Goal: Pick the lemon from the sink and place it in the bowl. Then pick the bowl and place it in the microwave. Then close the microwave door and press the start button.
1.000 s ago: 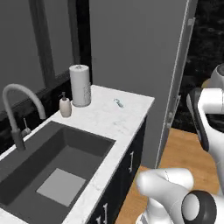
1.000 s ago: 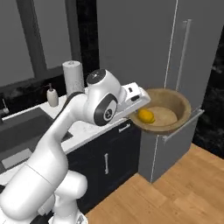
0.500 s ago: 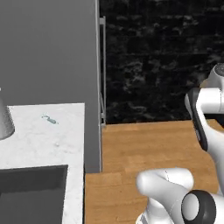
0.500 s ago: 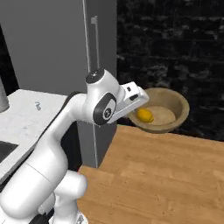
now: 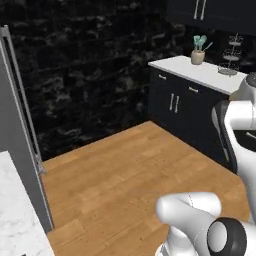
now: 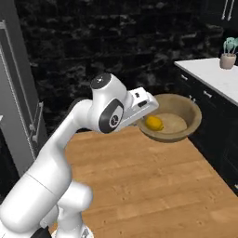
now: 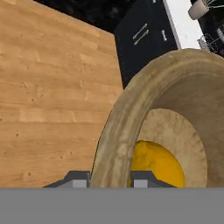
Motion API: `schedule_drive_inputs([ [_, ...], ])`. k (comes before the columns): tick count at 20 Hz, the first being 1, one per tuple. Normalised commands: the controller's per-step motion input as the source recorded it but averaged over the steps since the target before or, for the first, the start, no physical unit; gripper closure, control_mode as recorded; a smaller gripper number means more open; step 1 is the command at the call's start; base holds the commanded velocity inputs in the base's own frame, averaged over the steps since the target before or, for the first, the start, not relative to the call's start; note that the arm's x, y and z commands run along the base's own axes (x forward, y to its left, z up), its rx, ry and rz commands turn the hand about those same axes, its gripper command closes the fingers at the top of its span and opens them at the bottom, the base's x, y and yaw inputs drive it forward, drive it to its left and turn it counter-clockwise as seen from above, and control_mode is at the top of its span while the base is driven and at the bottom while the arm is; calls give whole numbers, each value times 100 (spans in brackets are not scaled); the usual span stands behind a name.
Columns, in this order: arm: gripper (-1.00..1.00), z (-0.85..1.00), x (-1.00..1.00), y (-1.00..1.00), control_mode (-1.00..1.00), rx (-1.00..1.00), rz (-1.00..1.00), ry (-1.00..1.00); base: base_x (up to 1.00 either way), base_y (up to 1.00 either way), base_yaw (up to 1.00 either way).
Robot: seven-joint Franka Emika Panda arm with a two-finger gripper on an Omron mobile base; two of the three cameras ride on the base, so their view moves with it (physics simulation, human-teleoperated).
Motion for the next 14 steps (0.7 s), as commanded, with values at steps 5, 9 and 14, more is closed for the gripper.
schedule_drive_inputs([
  [5,100,0,0,0,100,0,0,0,0,-35,-72],
  [9,100,0,0,0,100,0,0,0,-1,-51,-65],
  [14,100,0,0,0,100,0,0,0,0,-73,-56],
])
